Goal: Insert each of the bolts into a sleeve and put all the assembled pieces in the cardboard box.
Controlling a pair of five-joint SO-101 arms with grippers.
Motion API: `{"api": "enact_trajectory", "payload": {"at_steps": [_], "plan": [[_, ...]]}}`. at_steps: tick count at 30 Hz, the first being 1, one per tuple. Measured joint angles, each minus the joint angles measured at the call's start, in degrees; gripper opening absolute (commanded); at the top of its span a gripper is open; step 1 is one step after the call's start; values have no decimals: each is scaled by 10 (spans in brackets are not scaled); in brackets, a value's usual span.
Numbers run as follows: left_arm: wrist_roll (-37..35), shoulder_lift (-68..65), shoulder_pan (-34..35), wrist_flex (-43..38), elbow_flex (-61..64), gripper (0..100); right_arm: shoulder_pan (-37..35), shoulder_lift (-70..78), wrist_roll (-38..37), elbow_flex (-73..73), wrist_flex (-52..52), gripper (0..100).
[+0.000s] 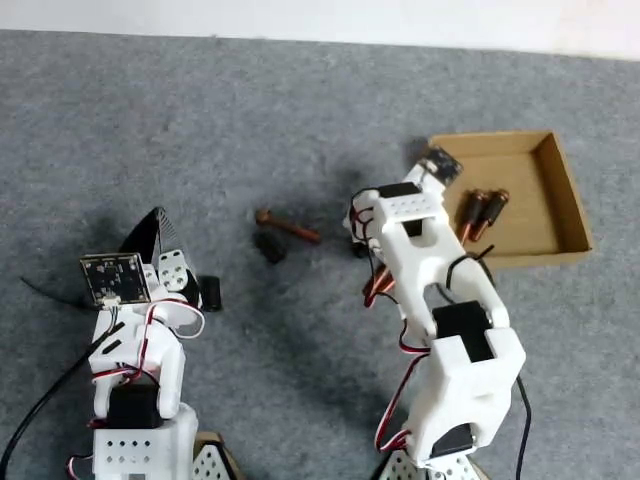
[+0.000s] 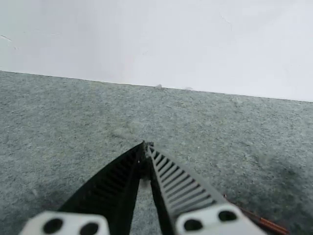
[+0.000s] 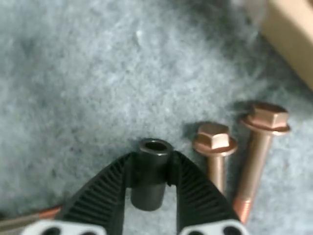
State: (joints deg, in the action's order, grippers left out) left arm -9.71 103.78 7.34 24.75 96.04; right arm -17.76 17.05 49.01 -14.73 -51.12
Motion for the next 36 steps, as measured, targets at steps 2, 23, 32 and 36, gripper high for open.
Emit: {"api": "enact_trajectory", "payload": {"at_steps": [2,23,32,36], "plan": [[0,0,0,0,0,7,0,0,-33,0,0,5],[0,0,0,0,0,7,44,-425,-213,-207,73,5],[0,0,0,0,0,7,49,-608,-231,-412,187,5],[0,0,0,0,0,7,50,-692,-303,-503,223,5]]}}
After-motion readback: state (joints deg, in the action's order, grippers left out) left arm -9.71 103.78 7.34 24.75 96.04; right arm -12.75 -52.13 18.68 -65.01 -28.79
